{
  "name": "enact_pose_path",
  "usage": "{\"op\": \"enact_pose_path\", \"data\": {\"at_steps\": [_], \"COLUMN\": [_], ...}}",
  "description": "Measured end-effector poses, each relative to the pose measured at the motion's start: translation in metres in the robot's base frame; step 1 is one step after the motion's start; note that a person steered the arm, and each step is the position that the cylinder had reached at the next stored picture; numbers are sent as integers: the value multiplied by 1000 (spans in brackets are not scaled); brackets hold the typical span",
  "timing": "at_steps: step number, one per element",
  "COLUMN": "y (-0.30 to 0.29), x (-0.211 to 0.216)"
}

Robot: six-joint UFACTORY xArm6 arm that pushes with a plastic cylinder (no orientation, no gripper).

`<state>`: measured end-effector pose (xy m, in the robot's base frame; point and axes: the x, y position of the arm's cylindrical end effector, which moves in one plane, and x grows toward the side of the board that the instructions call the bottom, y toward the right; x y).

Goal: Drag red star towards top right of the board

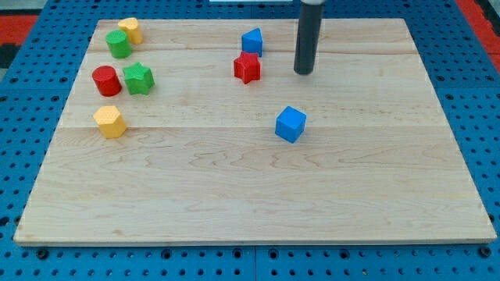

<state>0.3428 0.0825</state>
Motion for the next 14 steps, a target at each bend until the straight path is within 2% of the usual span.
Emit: {"op": "enact_pose_path", "data": {"at_steps": [1,2,4,5,6,7,8,10,12,14], "y": [-62,-134,-87,-121,-117,-57,11,49,112,123], "x": [33,24,-18,-24,-32,-68,-69,-41,-89,-74]}}
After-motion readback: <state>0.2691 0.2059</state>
